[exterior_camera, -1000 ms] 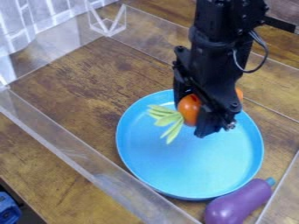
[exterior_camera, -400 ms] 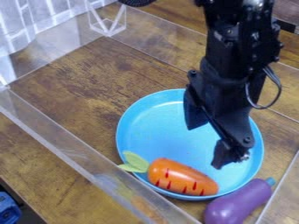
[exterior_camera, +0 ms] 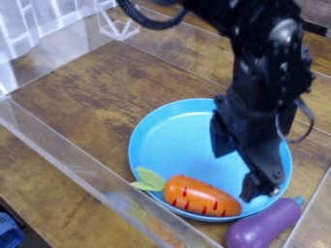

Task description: Put the purple eggplant on the blue tray

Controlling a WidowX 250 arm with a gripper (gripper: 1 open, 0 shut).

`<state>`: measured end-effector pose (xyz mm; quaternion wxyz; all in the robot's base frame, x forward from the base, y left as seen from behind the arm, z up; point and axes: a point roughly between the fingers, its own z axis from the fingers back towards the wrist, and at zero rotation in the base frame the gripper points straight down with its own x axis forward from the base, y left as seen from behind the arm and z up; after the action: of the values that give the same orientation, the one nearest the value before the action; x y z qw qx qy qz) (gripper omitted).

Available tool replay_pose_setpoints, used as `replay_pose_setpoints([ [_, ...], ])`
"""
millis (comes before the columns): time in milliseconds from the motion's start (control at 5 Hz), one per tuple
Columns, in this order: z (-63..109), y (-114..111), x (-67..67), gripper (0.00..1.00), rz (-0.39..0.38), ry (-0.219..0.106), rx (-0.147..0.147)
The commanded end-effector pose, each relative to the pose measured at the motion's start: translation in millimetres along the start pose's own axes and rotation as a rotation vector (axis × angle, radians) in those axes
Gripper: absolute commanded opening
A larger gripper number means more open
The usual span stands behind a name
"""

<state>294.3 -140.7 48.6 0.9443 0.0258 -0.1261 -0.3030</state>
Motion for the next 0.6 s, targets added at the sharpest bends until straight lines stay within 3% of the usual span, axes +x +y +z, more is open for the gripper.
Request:
replay_pose_setpoints([
  [0,0.3,-7.8,8.4,1.00,-0.029,-0.046,0.007],
  [400,-4.1,-10.8,9.2,1.00,-0.039,-0.045,0.011],
])
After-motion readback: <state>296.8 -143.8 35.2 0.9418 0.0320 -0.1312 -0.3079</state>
